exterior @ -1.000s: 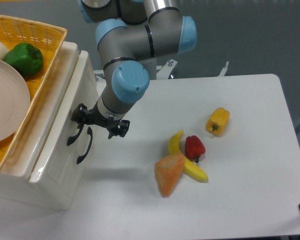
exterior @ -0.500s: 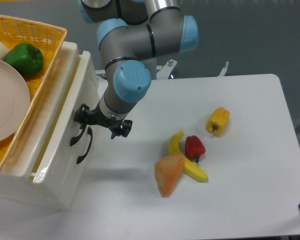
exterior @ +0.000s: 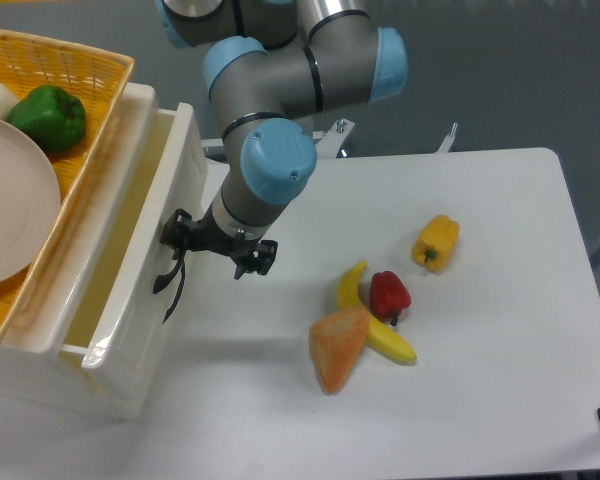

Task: Slide the top white drawer open
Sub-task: 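Pull the upper drawer outward by its handle with the gripper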

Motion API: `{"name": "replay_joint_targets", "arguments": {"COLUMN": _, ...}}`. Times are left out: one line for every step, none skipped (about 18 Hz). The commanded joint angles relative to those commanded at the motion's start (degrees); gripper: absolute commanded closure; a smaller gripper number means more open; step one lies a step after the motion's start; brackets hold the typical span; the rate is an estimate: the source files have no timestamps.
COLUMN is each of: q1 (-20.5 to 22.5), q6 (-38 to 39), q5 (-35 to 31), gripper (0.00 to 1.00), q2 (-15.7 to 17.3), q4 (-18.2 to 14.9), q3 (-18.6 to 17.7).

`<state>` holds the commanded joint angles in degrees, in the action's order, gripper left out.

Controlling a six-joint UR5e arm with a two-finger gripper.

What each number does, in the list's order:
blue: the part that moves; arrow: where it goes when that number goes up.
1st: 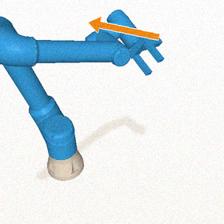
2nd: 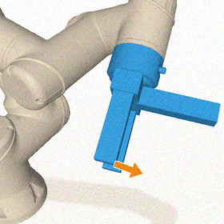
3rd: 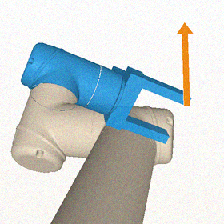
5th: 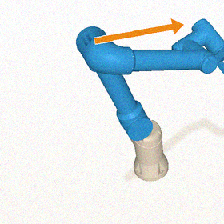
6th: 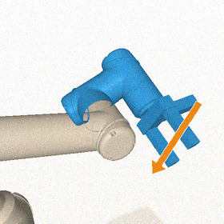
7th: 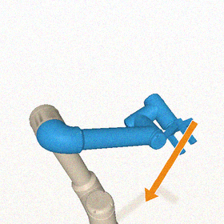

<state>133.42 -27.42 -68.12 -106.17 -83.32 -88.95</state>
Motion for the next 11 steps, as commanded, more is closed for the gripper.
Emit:
{"name": "replay_joint_targets", "arguments": {"q1": 0.3, "q6": 0.0, "q5": 0.0, "gripper": 0.00, "q2": 0.0, "q4": 0.0, "q3": 0.1}}
{"name": "replay_joint_targets", "arguments": {"q1": 0.4, "q6": 0.0, "q5": 0.0, "gripper": 0.00, "q2": -0.1, "q4": 0.1, "q3": 0.3}}
{"name": "replay_joint_targets", "arguments": {"q1": 0.6, "q6": 0.0, "q5": 0.0, "gripper": 0.00, "q2": -0.1, "q4": 0.1, "q3": 0.3}}
{"name": "replay_joint_targets", "arguments": {"q1": 0.7, "q6": -0.2, "q5": 0.0, "gripper": 0.00, "q2": -0.1, "q4": 0.2, "q3": 0.4}}
{"name": "replay_joint_targets", "arguments": {"q1": 1.1, "q6": -1.0, "q5": 0.0, "gripper": 0.00, "q2": -0.1, "q4": 0.1, "q3": 0.3}}
{"name": "replay_joint_targets", "arguments": {"q1": 1.1, "q6": -2.0, "q5": 0.0, "gripper": 0.00, "q2": -0.2, "q4": 0.0, "q3": 0.3}}
{"name": "replay_joint_targets", "arguments": {"q1": 1.4, "q6": -2.3, "q5": 0.0, "gripper": 0.00, "q2": -0.2, "q4": 0.0, "q3": 0.3}}
{"name": "replay_joint_targets", "arguments": {"q1": 1.5, "q6": -2.3, "q5": 0.0, "gripper": 0.00, "q2": -0.2, "q4": 0.0, "q3": 0.3}}
{"name": "replay_joint_targets", "arguments": {"q1": 1.6, "q6": -2.3, "q5": 0.0, "gripper": 0.00, "q2": -0.2, "q4": 0.0, "q3": 0.3}}
{"name": "replay_joint_targets", "arguments": {"q1": 1.8, "q6": -2.3, "q5": 0.0, "gripper": 0.00, "q2": -0.2, "q4": 0.1, "q3": 0.3}}
{"name": "replay_joint_targets", "arguments": {"q1": 1.8, "q6": -2.4, "q5": 0.0, "gripper": 0.00, "q2": -0.2, "q4": 0.1, "q3": 0.3}}
